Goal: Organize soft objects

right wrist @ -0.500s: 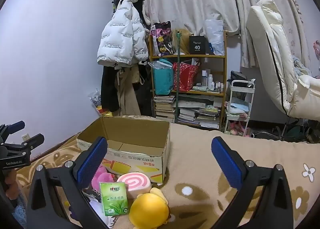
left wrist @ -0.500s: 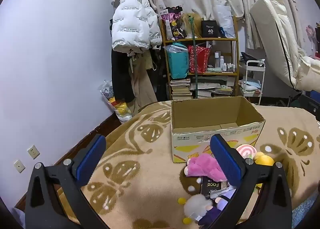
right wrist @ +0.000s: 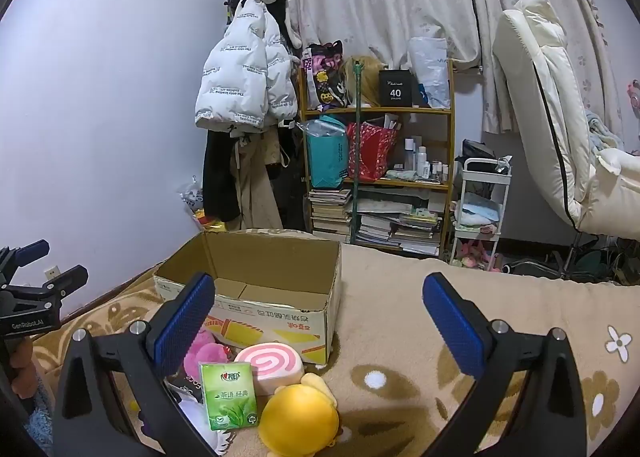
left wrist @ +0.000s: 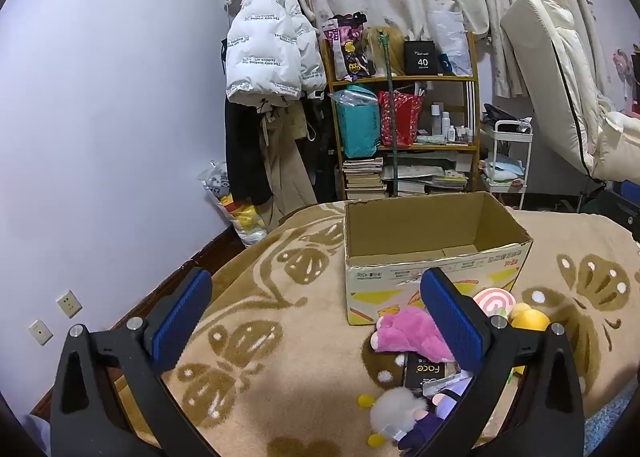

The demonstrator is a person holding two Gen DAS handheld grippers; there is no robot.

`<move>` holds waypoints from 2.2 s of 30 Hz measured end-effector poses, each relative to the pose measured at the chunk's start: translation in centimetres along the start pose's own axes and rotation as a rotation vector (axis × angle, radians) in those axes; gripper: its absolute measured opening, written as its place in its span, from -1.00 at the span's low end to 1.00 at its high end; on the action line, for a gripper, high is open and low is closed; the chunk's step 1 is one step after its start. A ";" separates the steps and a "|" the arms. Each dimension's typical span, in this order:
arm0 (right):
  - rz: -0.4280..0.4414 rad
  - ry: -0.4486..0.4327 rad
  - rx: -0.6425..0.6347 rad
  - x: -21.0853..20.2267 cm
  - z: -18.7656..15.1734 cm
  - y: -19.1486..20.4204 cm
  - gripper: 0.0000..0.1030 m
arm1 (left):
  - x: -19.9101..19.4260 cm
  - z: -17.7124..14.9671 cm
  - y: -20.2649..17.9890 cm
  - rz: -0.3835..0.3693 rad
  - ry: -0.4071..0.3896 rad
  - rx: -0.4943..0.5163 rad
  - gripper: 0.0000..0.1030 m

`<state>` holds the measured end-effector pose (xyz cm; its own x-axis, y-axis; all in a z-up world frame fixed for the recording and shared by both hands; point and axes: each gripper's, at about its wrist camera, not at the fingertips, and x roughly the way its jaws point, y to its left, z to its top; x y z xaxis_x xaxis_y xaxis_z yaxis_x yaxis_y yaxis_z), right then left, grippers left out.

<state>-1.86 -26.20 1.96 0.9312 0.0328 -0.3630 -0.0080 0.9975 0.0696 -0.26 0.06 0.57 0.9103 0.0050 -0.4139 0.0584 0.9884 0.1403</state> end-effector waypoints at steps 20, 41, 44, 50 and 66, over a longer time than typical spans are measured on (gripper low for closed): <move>-0.005 -0.002 0.001 0.0 -0.2 0.1 1.00 | 0.7 -0.4 0.2 0.012 0.008 -0.002 1.00; -0.013 0.000 0.002 0.2 -0.4 -0.1 1.00 | 0.8 -0.5 0.2 0.013 0.009 0.000 1.00; -0.010 0.002 0.003 0.2 -0.5 0.1 1.00 | 0.9 -0.5 0.2 0.013 0.010 0.000 1.00; -0.011 0.000 0.004 0.2 -0.6 0.1 1.00 | 0.9 -0.6 0.2 0.013 0.009 0.001 1.00; -0.009 0.008 -0.001 1.1 -2.0 0.3 1.00 | 1.0 -0.8 0.1 0.014 0.012 0.002 1.00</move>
<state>-1.51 -25.69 -0.26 0.9283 0.0247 -0.3709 -0.0005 0.9979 0.0651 0.32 0.34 -0.58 0.9059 0.0206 -0.4229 0.0466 0.9879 0.1480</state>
